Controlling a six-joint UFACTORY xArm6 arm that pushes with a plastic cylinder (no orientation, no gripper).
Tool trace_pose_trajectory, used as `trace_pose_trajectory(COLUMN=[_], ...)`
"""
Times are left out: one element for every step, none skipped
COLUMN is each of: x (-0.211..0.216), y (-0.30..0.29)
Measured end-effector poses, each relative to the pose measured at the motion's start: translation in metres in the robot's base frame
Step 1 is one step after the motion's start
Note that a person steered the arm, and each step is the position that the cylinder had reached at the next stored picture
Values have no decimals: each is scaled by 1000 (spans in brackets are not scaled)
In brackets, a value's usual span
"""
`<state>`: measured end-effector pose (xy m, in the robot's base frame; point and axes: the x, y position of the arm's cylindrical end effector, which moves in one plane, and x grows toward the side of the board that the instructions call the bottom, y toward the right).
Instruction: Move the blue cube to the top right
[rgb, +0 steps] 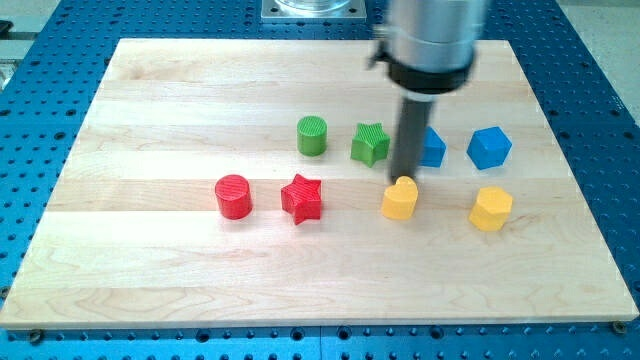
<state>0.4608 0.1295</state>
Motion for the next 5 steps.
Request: trace_pose_trajectory(x=[2,-5,-30,-68,-114], y=[48,74,85,85,85])
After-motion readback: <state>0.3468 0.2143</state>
